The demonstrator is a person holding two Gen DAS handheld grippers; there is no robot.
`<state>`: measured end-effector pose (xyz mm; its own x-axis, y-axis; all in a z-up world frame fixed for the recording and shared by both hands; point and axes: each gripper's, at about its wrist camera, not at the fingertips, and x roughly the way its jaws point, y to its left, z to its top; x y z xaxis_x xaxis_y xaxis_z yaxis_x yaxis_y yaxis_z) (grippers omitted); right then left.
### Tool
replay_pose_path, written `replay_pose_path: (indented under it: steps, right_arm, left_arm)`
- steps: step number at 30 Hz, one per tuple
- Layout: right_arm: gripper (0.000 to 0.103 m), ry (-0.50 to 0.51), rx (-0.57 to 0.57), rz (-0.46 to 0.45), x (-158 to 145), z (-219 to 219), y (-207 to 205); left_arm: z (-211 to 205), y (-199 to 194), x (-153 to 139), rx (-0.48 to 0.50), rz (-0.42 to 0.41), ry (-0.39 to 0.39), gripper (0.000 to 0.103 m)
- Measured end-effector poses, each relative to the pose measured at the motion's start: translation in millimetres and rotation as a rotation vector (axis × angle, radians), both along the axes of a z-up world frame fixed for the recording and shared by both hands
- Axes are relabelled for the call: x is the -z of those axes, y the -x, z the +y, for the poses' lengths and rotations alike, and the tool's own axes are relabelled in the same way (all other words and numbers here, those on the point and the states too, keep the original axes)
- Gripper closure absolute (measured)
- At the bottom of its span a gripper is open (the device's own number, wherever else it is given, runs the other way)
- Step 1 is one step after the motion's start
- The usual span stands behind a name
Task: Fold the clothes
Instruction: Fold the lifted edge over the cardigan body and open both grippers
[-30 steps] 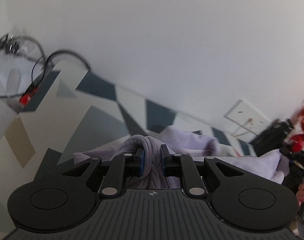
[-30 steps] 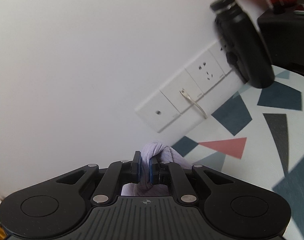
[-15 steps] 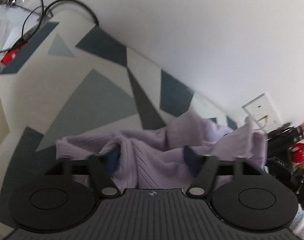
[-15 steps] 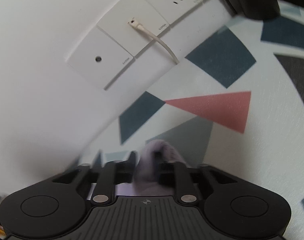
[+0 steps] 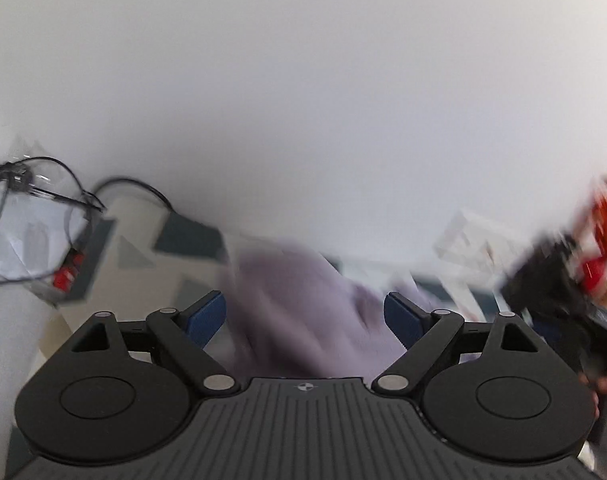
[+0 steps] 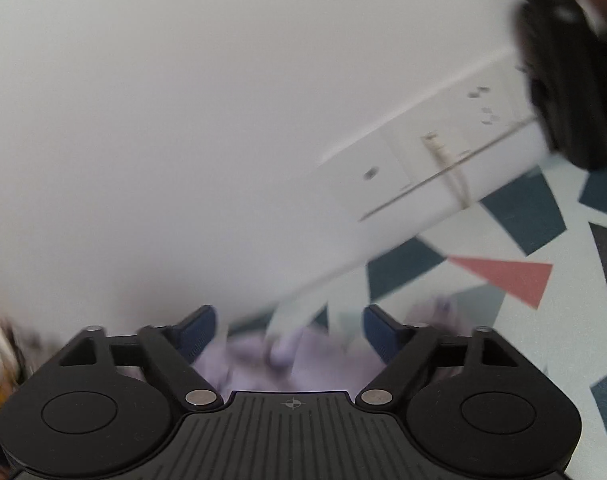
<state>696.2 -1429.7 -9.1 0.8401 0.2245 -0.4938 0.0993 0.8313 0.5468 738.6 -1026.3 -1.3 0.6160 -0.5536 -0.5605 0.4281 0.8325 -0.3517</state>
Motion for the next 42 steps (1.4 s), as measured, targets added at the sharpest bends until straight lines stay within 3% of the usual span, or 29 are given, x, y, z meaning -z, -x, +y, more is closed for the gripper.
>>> replay_pose_path:
  steps: [3, 5, 7, 13, 15, 18, 20, 22, 25, 33, 39, 42]
  right_arm:
    - [0.016, 0.176, -0.13, 0.08, 17, 51, 4]
    - [0.017, 0.262, -0.177, 0.142, 34, 74, 2]
    - [0.018, 0.285, -0.16, 0.186, 45, 79, -3]
    - [0.018, 0.287, -0.129, 0.309, 71, 66, -40]
    - [0.018, 0.313, -0.149, 0.3, 71, 62, -60]
    - [0.024, 0.353, -0.128, 0.224, 56, 51, -96]
    - [0.028, 0.361, -0.042, 0.099, 39, 39, -114]
    - [0.021, 0.349, 0.077, 0.0, 23, 25, -124]
    - [0.02, 0.268, 0.12, -0.005, 12, 7, -126]
    - [0.018, 0.127, 0.133, 0.137, 43, -7, -49]
    - [0.018, 0.11, 0.271, 0.219, 53, -11, 19]
    - [0.016, 0.139, 0.371, 0.235, 50, -17, 49]
  left_arm:
    - [-21, 23, 30, 0.108, 0.074, -0.073, 0.015]
    - [-35, 23, 50, 0.131, 0.101, -0.142, 0.015]
    - [-48, 20, 67, 0.138, 0.122, -0.198, 0.015]
    - [-64, -33, 96, 0.06, 0.259, -0.177, 0.015]
    - [-71, -52, 97, 0.057, 0.267, -0.176, 0.015]
    - [-78, -82, 86, 0.012, 0.178, -0.186, 0.015]
    - [-74, -96, 71, -0.076, 0.086, -0.155, 0.015]
    - [-64, -103, 58, -0.15, 0.051, -0.118, 0.015]
    - [-45, -105, 48, -0.202, 0.061, -0.076, 0.015]
    - [13, -43, 70, -0.14, 0.234, -0.171, 0.014]
    - [42, -5, 94, -0.123, 0.322, -0.161, 0.015]
    - [50, 7, 99, -0.12, 0.369, -0.085, 0.04]
